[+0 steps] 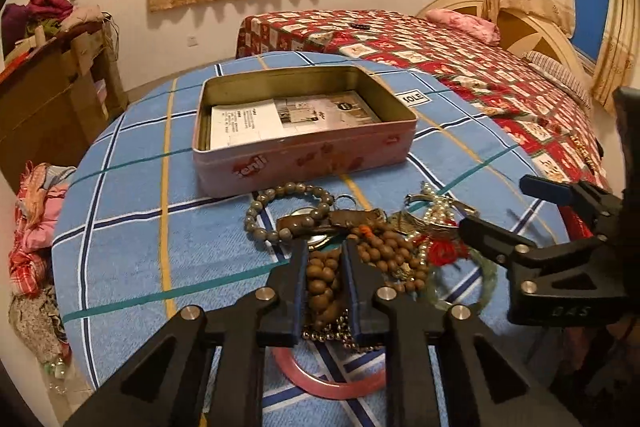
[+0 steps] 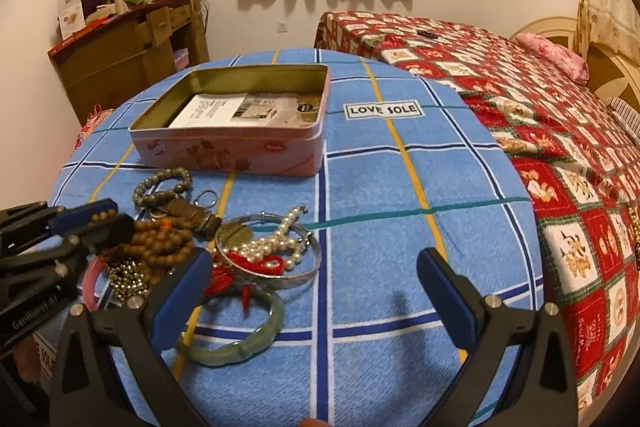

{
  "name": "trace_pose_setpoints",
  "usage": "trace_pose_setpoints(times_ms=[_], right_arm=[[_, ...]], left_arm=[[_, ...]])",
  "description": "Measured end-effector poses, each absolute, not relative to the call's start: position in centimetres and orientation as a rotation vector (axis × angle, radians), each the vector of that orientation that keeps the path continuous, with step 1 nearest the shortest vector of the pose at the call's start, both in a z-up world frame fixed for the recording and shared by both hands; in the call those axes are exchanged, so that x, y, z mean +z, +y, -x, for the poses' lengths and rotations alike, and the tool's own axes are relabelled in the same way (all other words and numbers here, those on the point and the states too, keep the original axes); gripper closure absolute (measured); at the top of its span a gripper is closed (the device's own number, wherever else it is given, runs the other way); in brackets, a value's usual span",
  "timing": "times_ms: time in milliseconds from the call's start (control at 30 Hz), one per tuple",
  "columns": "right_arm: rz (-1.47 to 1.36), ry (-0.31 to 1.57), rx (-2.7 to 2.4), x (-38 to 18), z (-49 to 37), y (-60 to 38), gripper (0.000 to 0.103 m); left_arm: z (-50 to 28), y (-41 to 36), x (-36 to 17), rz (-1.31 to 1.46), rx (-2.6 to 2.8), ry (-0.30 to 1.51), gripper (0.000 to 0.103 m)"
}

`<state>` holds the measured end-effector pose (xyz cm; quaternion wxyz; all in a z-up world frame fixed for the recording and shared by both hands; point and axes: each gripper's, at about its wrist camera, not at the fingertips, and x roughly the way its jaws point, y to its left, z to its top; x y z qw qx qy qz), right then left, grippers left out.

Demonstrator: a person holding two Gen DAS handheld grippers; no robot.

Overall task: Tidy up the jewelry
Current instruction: 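Close the left tool on the brown wooden bead bracelet and lift it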

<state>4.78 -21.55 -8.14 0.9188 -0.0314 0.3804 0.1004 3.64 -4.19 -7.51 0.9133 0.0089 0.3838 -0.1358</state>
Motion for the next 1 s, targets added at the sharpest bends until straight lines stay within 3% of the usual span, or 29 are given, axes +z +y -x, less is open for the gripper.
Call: trace_pose_setpoints(times_ms=[167, 467, 567, 700, 767, 1000], right_arm=[[0.055, 0.799, 0.229, -8.5, -4.9, -21.6, 0.005], [0.051, 0.819, 0.277, -8.9, -5.1, -20.9, 0.012], [0.057, 0.828, 0.298, -9.1, -5.3, -20.5, 0.022], [0.045, 0.859, 0.320, -9.7, -5.8, -20.3, 0.027], [0.030, 0.865, 0.332, -9.8, -6.0, -20.3, 0.038], [0.028, 0.854, 0.337, -9.9, -6.0, -20.4, 0.039]], left_arm=[[-3.4, -3.3, -7.1, 0.004, -0.261, 0.777, 0.097], [-3.2, -2.4, -6.4, 0.013, -0.249, 0.753, 0.097], [-3.1, -2.2, -6.3, 0.028, -0.250, 0.753, 0.097], [-3.1, -2.1, -5.7, 0.030, -0.259, 0.738, 0.097], [-3.1, -2.0, -5.8, 0.037, -0.261, 0.742, 0.097], [-3.1, -1.4, -5.8, 0.056, -0.259, 0.741, 0.097]])
